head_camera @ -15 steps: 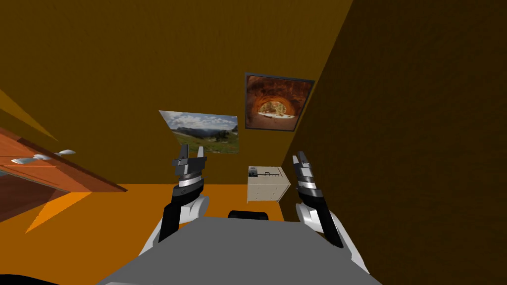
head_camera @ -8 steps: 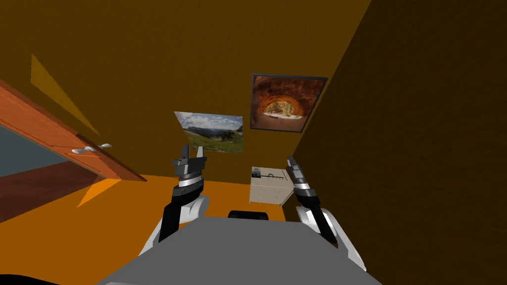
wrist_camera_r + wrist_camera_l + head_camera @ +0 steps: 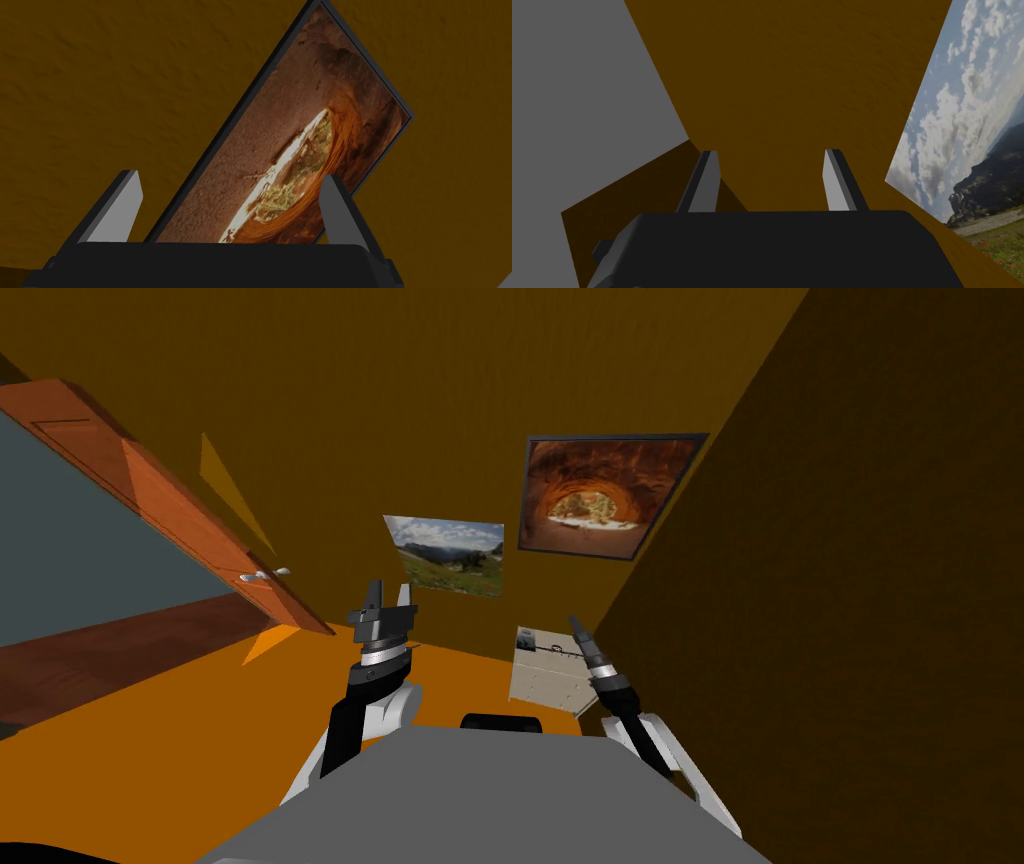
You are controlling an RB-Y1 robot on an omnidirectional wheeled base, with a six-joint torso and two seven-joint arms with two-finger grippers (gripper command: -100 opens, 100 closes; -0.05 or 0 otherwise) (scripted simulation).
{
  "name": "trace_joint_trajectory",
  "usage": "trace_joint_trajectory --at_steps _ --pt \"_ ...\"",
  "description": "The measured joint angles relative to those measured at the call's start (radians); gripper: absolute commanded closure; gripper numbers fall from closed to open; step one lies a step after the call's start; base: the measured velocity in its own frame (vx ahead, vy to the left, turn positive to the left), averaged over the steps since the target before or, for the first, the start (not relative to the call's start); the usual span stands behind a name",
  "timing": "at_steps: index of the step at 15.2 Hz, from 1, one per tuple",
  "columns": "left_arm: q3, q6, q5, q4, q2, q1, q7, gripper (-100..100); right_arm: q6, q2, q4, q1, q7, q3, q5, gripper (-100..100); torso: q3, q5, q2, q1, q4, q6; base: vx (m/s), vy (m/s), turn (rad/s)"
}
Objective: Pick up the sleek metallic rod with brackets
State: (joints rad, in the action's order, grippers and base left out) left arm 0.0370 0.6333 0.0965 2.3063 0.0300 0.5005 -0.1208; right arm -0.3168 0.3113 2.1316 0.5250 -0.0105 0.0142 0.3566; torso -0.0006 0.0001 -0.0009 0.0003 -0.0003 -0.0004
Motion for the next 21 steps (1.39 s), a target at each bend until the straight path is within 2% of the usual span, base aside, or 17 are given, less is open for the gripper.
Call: trace_joint_trajectory --at_steps 2,12,15,19,21 --pt "0.000 0.000 0.000 0.000 0.000 0.000 0.000 0 0.001 0.022 -0.041 0.001 0.011 0.011 0.044 -100 0.000 0.000 0.000 0.000 0.000 0.000 0.009 0.002 0.175" --pt "0.000 0.000 0.000 0.000 0.000 0.000 0.000 0 0.032 0.109 -0.163 0.010 0.061 0.047 0.237 -100 0.000 0.000 0.000 0.000 0.000 0.000 0.007 0.003 0.187" --pt "0.000 0.000 0.000 0.000 0.000 0.000 0.000 0 0.042 0.131 -0.191 0.025 0.073 0.061 0.299 -100 0.000 0.000 0.000 0.000 0.000 0.000 0.006 0.003 0.201" --pt "0.000 0.000 0.000 0.000 0.000 0.000 0.000 0 0.044 0.170 -0.261 0.025 0.095 0.072 0.378 -100 0.000 0.000 0.000 0.000 0.000 0.000 0.007 0.002 0.195" --pt "0.000 0.000 0.000 0.000 0.000 0.000 0.000 0 0.053 0.182 -0.280 0.031 0.106 0.081 0.419 -100 0.000 0.000 0.000 0.000 0.000 0.000 0.007 0.001 0.161"
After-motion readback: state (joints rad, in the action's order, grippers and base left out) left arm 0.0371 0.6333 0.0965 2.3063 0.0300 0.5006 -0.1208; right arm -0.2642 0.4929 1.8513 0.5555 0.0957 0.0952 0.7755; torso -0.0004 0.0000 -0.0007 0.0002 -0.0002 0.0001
